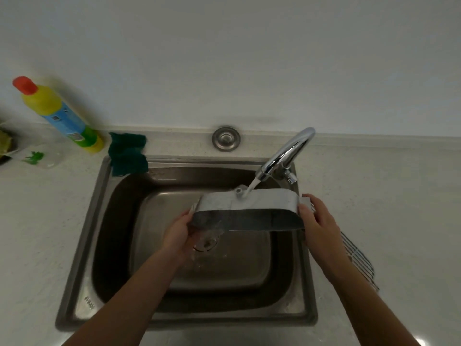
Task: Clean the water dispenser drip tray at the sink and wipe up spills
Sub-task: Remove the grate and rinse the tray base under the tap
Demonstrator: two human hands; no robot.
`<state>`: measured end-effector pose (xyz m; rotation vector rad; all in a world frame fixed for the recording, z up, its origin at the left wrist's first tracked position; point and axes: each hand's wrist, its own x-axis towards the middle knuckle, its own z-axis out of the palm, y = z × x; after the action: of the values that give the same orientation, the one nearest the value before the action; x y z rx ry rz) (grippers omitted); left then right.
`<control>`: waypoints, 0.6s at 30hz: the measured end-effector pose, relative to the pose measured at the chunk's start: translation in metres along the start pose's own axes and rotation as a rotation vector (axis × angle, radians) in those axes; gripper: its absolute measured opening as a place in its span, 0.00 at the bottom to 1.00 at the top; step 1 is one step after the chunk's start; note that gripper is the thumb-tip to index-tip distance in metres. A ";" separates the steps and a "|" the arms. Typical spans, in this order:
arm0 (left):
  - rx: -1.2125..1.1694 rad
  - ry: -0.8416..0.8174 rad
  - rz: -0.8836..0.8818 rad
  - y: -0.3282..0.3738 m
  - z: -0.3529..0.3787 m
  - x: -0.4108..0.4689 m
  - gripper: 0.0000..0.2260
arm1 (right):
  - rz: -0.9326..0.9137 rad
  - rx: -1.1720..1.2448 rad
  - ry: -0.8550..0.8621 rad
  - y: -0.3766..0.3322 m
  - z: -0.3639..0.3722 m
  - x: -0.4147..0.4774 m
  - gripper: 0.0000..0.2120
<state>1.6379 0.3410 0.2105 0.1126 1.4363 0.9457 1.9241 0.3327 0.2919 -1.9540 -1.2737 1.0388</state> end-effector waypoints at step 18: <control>0.145 0.101 0.250 0.002 -0.028 -0.033 0.19 | 0.194 0.393 0.030 -0.018 0.041 0.026 0.08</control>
<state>1.6179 0.3092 0.2324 0.3630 1.6096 1.0613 1.8877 0.3659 0.2766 -1.7999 -0.7989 1.2426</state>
